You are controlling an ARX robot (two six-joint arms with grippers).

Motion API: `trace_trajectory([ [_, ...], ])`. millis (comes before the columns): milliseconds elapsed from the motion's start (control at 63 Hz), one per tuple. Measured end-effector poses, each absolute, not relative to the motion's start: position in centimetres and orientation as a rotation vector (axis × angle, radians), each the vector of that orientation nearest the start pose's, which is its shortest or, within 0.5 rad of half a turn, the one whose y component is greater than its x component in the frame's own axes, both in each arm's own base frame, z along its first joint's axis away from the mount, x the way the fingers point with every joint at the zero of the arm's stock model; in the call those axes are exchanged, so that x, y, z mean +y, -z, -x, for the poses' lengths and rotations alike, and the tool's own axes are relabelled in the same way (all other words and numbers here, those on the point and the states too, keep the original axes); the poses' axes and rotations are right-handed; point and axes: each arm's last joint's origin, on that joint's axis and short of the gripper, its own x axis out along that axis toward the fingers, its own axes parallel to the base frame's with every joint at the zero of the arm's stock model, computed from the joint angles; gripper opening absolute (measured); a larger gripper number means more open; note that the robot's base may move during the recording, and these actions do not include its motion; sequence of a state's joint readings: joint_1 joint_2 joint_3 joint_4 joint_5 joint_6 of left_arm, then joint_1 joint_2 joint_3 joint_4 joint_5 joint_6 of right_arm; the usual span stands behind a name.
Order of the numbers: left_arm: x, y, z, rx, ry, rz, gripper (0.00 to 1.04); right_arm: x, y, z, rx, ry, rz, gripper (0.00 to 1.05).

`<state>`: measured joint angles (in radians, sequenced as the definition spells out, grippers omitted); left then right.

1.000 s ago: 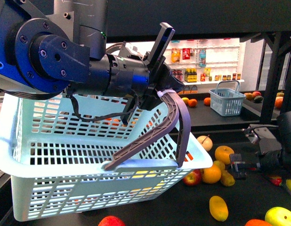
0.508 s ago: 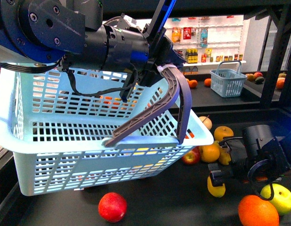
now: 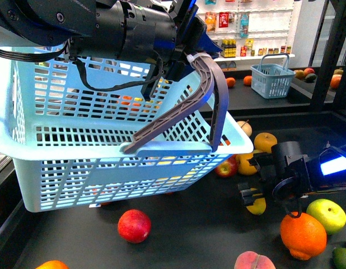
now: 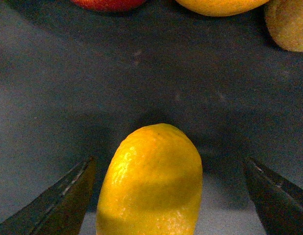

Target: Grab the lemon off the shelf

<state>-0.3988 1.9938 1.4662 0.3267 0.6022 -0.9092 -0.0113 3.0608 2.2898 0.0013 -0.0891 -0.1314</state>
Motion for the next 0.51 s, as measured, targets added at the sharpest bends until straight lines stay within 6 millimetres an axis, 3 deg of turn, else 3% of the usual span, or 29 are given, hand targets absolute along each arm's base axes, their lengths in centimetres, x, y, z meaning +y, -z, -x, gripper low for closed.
trace_trajectory([
  [190, -19.4, -25.4, -41.8, 0.646, 0.832, 0.848, 0.07, -0.1, 7.3, -57.0, 0.77, -0.142, 0.091, 0.52],
  [365, -19.4, -25.4, -41.8, 0.647, 0.832, 0.848, 0.07, -0.4, 6.9, -56.5, 0.764, -0.134, 0.089, 0.45],
  [508, -19.4, -25.4, -41.8, 0.647, 0.832, 0.848, 0.07, -1.4, 4.1, -56.0, 0.725, -0.125, 0.069, 0.44],
])
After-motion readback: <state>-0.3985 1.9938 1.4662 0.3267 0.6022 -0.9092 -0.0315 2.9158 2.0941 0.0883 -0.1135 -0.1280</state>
